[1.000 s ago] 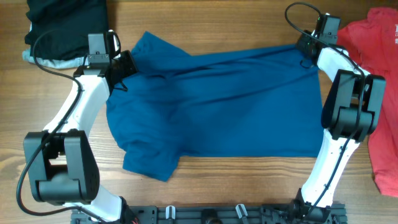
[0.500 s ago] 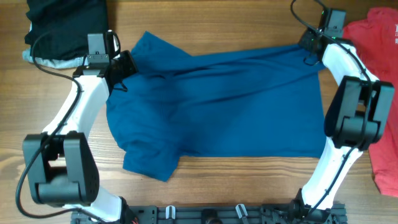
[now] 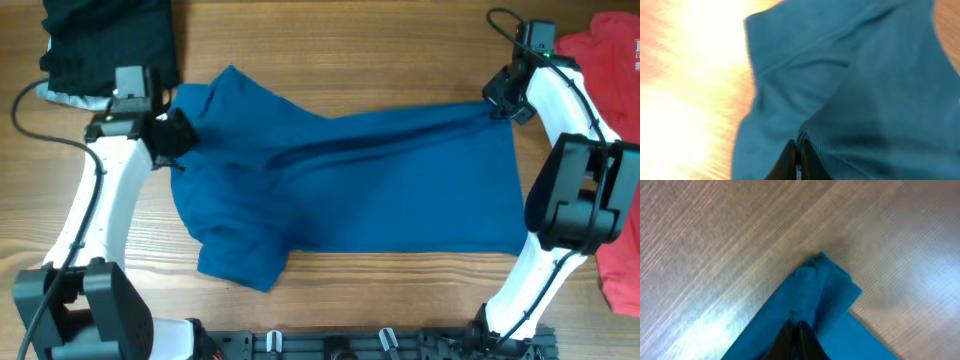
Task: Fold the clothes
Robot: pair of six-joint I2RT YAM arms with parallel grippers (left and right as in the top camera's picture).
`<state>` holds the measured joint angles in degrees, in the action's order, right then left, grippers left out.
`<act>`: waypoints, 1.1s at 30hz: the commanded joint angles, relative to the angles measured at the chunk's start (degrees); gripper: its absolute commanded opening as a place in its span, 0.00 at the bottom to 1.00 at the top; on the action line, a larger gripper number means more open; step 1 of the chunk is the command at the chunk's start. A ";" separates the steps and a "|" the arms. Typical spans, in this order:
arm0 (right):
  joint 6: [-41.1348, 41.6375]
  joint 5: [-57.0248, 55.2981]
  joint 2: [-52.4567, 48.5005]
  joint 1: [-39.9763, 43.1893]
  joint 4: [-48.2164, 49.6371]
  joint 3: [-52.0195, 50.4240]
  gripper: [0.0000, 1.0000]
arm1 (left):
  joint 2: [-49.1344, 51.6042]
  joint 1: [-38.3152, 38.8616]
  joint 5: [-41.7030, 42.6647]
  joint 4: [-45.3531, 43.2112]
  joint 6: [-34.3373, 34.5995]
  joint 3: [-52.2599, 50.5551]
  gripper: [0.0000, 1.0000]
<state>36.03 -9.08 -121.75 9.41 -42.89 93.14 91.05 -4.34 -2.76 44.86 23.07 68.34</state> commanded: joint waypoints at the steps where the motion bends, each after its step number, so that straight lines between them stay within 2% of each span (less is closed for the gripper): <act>1: 1.88 -1.70 7.08 -0.24 -2.84 -0.09 0.04 | -0.72 -4.68 -1.25 1.31 0.98 0.37 0.04; 9: 9.31 -1.49 9.94 -0.24 -18.05 -0.63 0.04 | 2.05 -5.64 1.68 2.97 -0.31 0.35 0.04; 13: 9.60 -0.07 9.94 -0.24 -22.82 -0.66 0.04 | 4.79 -5.64 1.88 5.53 -0.33 0.35 0.04; 16: 9.33 1.40 9.94 -0.24 -24.59 -0.66 0.05 | 6.03 -5.64 1.86 7.41 -0.33 0.35 0.07; 17: 9.33 1.38 9.94 -0.24 -25.51 -0.66 0.16 | 6.05 -5.64 1.88 8.04 -0.33 0.35 0.16; 18: 8.57 1.38 9.94 -0.24 -25.99 -0.66 0.61 | 6.05 -5.64 1.88 8.57 -0.33 0.35 0.53; 19: 5.31 1.40 9.94 -0.24 -25.79 -0.66 0.90 | 6.05 -5.64 1.88 8.59 -0.33 0.35 0.55; 20: 1.64 1.40 9.94 -0.24 -25.81 -0.66 0.98 | 6.05 -5.64 1.90 8.59 -0.33 0.35 0.52; 24: 1.49 2.47 9.94 -0.22 -27.67 -0.63 0.99 | 6.03 -5.64 6.14 8.11 -0.33 0.37 0.54; 25: 1.38 3.80 9.94 -0.24 -27.65 -0.63 1.00 | 6.03 -5.64 7.34 7.19 -0.33 0.37 0.59; 27: -2.82 7.10 9.94 -0.24 -27.41 -0.63 0.99 | 6.03 -5.62 11.45 5.90 -0.33 0.37 0.59; 28: -4.85 8.98 9.97 -0.24 -27.54 -0.63 1.00 | 6.03 -5.62 13.00 5.90 -0.35 0.37 0.46; 30: -3.69 9.11 10.62 -0.24 -28.00 -0.63 1.00 | 5.44 -5.64 13.88 6.19 -0.76 0.37 0.31; 33: -2.62 8.92 16.74 -0.24 -27.91 -0.63 1.00 | 1.55 -5.75 13.86 7.67 -1.20 0.37 0.39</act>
<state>33.95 -1.50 -111.59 9.15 -70.70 92.92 96.42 -9.50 8.97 51.51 22.76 68.34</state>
